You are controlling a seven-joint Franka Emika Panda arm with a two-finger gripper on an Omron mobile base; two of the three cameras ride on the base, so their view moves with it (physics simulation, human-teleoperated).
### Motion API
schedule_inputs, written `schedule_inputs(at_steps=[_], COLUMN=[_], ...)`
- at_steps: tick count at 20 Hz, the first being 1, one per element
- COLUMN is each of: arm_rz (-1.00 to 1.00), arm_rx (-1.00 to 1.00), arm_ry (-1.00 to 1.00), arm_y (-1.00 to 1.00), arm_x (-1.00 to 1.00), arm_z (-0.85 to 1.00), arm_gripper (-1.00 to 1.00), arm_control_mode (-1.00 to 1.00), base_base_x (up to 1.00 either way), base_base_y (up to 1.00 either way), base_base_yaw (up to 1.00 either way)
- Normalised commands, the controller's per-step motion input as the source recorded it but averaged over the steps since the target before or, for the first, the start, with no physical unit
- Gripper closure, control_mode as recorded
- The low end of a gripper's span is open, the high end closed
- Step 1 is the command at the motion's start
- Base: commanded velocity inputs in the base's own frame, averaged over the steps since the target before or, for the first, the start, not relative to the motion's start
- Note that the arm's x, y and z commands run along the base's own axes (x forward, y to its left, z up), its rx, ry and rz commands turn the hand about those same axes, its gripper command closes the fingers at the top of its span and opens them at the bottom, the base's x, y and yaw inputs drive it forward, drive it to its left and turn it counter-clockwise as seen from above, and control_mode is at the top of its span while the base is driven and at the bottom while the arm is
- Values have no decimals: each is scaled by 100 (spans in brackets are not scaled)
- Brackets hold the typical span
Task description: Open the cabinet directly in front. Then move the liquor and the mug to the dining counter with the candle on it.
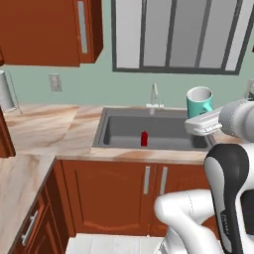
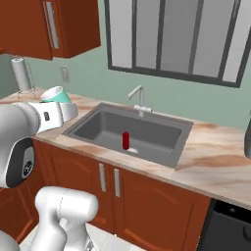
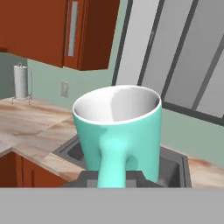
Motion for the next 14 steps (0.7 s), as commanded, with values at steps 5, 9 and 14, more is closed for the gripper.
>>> schedule_inputs(at_steps=[5, 9, 14], arm_rz=[0, 0, 0], arm_rx=[0, 0, 0], arm_ry=[0, 0, 0], arm_y=[0, 0, 0], arm_x=[0, 0, 0], arm_z=[0, 0, 0], arm_gripper=[100, 100, 100], arm_control_mode=[100, 100, 100], base_base_x=[-24, -19, -19], base_base_y=[0, 0, 0], base_base_yaw=[-32, -33, -33])
